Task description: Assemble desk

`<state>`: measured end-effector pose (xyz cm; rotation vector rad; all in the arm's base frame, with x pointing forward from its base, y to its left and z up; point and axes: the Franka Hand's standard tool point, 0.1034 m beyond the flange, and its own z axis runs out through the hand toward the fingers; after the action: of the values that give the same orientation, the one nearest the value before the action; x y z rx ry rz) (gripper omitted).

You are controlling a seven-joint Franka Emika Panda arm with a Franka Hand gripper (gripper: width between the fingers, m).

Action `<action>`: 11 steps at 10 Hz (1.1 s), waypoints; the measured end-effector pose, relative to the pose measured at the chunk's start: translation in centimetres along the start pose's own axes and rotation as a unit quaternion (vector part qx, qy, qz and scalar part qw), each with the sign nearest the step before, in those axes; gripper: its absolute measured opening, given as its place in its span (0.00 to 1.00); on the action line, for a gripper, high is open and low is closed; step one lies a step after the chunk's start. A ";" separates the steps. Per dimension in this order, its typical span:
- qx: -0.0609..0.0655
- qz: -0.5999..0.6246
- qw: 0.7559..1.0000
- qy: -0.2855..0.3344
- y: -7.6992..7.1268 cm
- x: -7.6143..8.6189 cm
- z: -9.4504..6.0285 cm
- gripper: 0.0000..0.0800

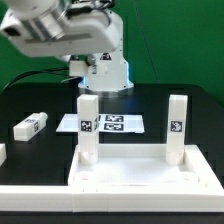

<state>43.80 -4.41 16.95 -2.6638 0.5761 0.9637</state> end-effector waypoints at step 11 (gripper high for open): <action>-0.040 -0.066 0.937 0.340 -8.4 4.2 -4.2 0.36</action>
Offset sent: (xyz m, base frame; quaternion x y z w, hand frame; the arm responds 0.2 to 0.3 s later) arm 0.0000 0.0000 0.0000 0.0000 0.1296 0.0000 0.9916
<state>52.77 0.41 18.17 -3.0337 0.4744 -0.0022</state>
